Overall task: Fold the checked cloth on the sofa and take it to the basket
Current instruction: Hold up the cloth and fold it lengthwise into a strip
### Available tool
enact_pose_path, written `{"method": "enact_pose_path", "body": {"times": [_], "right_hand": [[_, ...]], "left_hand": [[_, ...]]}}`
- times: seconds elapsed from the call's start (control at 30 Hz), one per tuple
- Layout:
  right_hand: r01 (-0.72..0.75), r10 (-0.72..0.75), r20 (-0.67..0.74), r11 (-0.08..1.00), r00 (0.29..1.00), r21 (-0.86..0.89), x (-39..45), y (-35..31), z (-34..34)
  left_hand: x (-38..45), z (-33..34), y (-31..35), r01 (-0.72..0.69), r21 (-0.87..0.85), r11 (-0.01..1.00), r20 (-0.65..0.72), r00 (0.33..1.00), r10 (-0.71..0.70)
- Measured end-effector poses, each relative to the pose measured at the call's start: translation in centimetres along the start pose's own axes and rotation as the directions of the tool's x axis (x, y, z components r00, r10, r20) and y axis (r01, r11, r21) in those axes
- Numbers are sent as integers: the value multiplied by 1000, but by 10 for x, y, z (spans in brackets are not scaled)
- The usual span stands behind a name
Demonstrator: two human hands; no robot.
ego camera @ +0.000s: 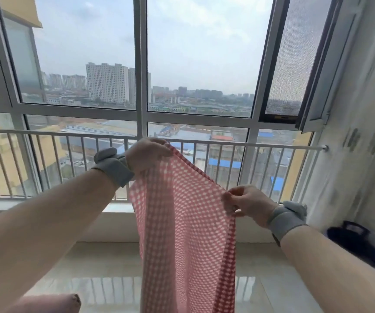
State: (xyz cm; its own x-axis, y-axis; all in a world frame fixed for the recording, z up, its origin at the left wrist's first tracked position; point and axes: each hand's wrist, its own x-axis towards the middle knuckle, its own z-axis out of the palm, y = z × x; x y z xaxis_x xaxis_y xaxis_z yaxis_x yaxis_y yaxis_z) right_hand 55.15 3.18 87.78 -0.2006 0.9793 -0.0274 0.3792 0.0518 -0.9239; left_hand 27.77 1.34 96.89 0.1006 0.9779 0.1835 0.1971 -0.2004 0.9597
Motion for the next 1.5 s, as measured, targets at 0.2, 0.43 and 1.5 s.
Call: {"method": "enact_pose_path", "body": {"times": [0.2, 0.43, 1.5], "right_hand": [[-11, -10, 49, 913, 999, 409, 5, -28, 11], [113, -255, 371, 925, 893, 363, -8, -100, 44], [-10, 11, 11, 997, 1000, -72, 6, -27, 25]], "left_hand": [[-3, -11, -15, 91, 398, 913, -109, 993, -51], [-18, 36, -13, -281, 550, 786, 230, 956, 181], [-40, -50, -9, -72, -11, 997, -128, 989, 70]]}}
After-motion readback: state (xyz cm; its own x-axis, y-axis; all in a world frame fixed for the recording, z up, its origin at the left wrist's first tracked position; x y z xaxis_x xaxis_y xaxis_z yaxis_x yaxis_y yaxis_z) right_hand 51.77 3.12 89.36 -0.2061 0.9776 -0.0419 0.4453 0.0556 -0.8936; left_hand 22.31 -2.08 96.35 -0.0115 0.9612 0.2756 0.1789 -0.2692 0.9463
